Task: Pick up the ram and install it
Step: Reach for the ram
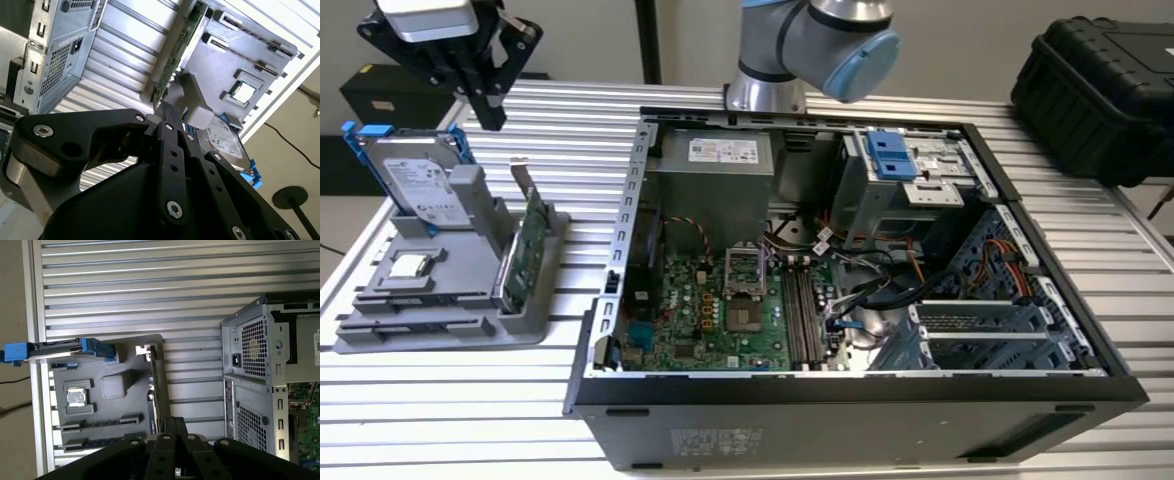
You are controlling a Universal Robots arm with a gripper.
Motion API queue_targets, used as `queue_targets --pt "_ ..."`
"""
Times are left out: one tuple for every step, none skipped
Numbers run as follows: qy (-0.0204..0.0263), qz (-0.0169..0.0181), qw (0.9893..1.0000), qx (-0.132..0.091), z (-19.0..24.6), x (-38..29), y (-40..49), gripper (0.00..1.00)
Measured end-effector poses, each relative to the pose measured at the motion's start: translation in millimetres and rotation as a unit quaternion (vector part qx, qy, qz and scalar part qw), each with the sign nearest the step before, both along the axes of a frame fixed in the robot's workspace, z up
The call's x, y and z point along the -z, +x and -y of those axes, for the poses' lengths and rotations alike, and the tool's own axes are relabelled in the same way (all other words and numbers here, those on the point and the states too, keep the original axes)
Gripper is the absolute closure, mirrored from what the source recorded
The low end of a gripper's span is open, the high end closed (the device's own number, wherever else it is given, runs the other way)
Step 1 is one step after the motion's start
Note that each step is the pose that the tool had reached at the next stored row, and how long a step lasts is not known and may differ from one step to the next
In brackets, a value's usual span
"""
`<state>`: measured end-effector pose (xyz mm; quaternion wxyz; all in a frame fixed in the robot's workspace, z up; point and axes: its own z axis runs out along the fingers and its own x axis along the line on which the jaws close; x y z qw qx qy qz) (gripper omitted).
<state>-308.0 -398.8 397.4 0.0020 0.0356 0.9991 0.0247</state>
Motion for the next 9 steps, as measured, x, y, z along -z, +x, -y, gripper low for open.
queue_targets --pt "0.0000 0.0000 1.0000 0.000 0.0 0.0 -1.0 1.00" --pt "0.0001 0.0000 1.0000 0.000 0.0 0.1 -2.1 1.00" --pt "0.0001 0.0000 1.0000 0.000 0.0 0.1 -3.3 1.00" --pt "0.0003 0.0000 1.0000 0.000 0.0 0.1 -4.5 1.00" --pt "0.0004 -0.0001 1.0000 0.000 0.0 0.1 -5.8 1.00" --pt "0.0006 0.0000 1.0000 0.000 0.0 0.2 -7.1 1.00" --pt "0.0008 0.0000 1.0000 0.000 0.0 0.1 -8.3 1.00" --pt "0.0010 0.0000 1.0000 0.000 0.0 0.1 -9.6 1.00" --pt "0.0012 0.0000 1.0000 0.000 0.0 0.2 -10.9 1.00"
